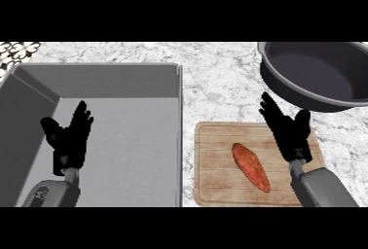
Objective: Pick the sweet potato from the cutting board and place it in the pot
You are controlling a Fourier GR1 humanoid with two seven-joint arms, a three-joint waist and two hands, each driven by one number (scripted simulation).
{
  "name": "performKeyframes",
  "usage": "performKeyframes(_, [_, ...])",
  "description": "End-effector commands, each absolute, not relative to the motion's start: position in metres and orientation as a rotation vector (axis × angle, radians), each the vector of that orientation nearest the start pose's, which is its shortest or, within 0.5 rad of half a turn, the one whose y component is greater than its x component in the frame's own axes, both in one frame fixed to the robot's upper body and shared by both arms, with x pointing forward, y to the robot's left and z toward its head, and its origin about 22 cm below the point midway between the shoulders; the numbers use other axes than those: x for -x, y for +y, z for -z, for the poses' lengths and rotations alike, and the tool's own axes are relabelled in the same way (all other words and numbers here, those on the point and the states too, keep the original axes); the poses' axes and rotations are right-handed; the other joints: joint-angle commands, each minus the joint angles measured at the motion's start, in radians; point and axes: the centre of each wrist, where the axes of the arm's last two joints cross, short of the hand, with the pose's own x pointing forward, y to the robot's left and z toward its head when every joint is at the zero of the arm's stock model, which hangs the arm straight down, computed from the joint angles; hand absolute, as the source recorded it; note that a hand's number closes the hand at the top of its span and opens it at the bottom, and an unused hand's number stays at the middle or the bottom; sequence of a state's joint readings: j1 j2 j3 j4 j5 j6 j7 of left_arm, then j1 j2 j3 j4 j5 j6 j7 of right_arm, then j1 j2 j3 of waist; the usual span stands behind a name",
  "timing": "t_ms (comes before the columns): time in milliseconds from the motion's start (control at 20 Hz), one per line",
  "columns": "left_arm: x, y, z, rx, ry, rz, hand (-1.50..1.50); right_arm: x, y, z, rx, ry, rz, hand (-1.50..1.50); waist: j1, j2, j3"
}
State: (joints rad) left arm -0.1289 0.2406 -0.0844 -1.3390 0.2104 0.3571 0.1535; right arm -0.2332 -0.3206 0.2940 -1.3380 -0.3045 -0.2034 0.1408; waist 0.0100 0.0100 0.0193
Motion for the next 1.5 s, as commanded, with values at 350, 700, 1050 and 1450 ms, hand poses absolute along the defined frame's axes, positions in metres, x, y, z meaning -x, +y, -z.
performKeyframes(350, [-0.266,0.238,0.020,-0.010,-1.256,0.200,0.00,-0.300,-0.226,-0.070,0.196,-1.774,-0.750,1.50,-0.056,-0.033,-0.020])
performKeyframes(700, [-0.261,0.243,0.017,0.027,-1.283,0.250,0.00,-0.235,-0.224,-0.058,-0.174,-2.134,-0.411,-1.50,-0.035,-0.017,-0.018])
performKeyframes(1050, [-0.254,0.245,0.026,0.055,-1.268,0.262,0.00,-0.223,-0.257,-0.125,-0.039,-1.801,-0.745,-1.50,-0.015,-0.014,-0.022])
performKeyframes(1450, [-0.256,0.231,0.024,0.056,-1.271,0.287,0.00,-0.242,-0.243,-0.141,-0.081,-1.514,-0.771,-1.50,-0.003,-0.009,-0.020])
